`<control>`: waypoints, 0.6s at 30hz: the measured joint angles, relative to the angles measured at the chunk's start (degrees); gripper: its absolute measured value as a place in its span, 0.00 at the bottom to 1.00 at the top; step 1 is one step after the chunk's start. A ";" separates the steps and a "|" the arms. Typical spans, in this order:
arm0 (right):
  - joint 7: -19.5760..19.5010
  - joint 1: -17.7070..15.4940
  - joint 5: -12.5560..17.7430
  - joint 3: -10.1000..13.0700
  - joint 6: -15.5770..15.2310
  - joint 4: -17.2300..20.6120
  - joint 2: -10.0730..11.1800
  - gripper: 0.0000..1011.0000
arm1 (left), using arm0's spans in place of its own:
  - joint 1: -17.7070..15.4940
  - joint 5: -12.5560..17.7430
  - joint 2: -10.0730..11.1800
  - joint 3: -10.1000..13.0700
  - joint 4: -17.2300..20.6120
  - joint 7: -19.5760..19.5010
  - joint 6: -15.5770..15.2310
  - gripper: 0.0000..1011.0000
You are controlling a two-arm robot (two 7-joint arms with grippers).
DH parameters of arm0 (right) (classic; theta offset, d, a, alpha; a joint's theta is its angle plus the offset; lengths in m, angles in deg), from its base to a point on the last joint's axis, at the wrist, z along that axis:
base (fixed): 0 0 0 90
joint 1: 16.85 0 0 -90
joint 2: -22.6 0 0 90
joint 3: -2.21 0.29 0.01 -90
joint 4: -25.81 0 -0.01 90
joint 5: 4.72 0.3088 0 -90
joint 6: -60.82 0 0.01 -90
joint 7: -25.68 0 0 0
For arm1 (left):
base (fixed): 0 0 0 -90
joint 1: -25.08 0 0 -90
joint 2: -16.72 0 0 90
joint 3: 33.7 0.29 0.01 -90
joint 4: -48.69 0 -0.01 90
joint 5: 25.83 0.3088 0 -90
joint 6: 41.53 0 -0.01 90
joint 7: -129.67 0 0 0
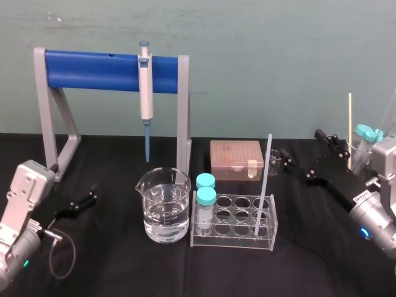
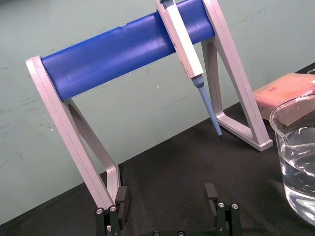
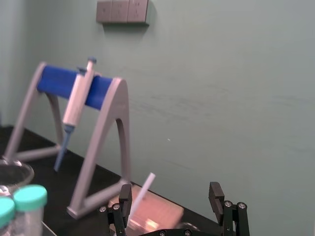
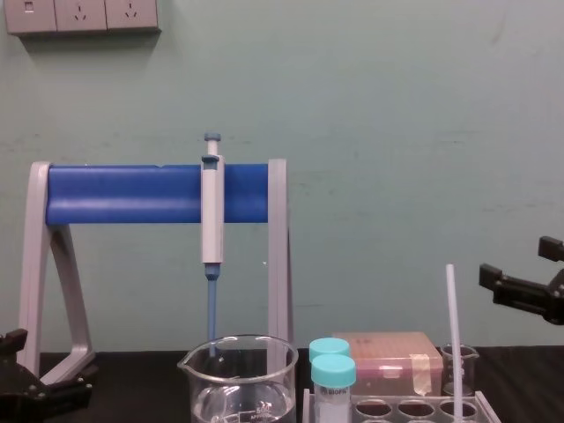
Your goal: Pick up the stirring rod with one hand, then place it down.
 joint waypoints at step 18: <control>13.00 4.35 13.41 3.86 -5.77 -6.92 -4.66 0.99 | 0.00 0.00 0.00 0.00 0.00 0.00 0.00 0.99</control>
